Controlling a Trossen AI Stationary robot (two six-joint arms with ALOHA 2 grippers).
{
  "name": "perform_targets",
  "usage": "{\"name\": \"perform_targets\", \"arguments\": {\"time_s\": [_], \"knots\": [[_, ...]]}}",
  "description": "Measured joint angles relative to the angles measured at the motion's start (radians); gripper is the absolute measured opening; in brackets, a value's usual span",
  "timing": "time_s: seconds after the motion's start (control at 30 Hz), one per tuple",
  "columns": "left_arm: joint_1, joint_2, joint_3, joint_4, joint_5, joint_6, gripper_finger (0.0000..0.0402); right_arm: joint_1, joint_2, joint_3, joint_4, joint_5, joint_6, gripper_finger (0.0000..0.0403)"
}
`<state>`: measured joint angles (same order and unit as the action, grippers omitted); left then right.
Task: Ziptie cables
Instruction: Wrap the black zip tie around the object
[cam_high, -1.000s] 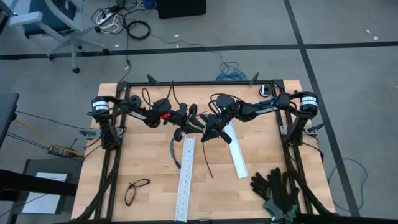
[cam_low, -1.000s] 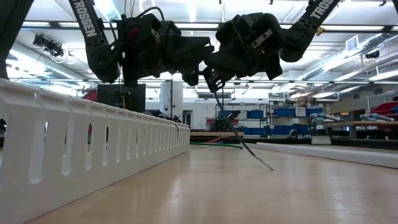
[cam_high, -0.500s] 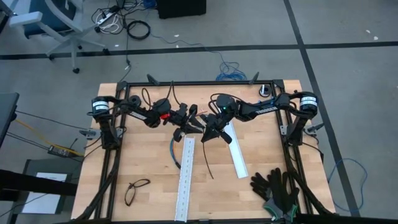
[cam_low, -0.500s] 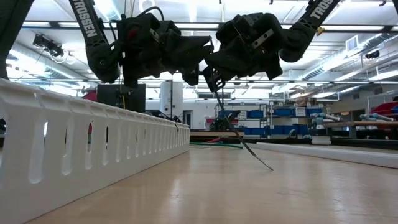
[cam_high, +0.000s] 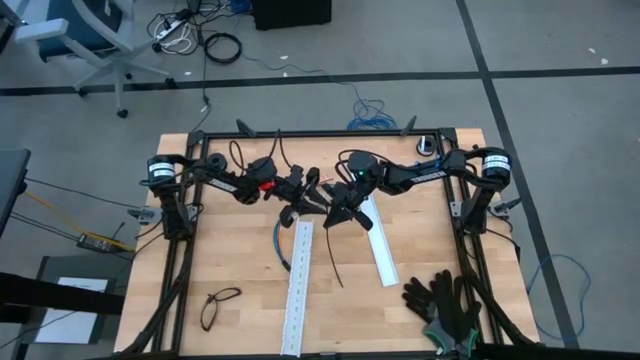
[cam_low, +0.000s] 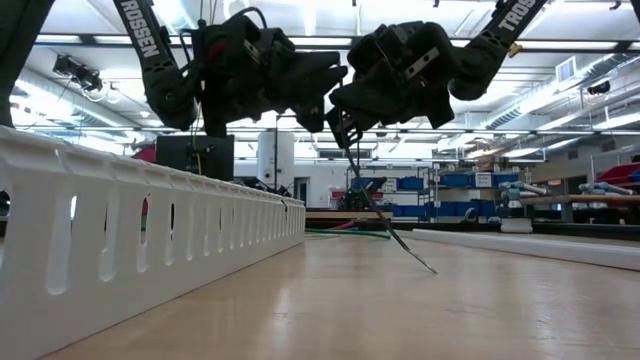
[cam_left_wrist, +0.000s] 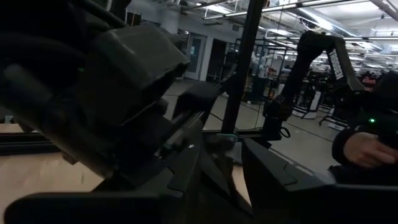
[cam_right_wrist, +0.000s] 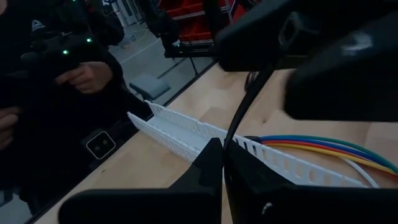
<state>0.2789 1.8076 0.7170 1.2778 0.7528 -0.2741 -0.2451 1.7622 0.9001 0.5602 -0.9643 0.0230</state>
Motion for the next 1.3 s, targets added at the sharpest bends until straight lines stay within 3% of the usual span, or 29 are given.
{"name": "perform_targets", "arguments": {"time_s": [0.33, 0.77, 1.3], "knots": [[-0.004, 0.0, 0.0, 0.001, -0.002, 0.001, 0.0087, 0.0, 0.0, 0.0, 0.0, -0.007, -0.001, 0.0], [-0.004, 0.0, 0.0, 0.0, -0.017, -0.004, 0.0024, -0.002, 0.0, 0.0, -0.001, -0.008, 0.01, 0.0], [-0.007, 0.0, 0.001, -0.03, -0.022, 0.084, 0.0, -0.002, 0.0, 0.0, -0.042, -0.008, 0.007, 0.0]]}}
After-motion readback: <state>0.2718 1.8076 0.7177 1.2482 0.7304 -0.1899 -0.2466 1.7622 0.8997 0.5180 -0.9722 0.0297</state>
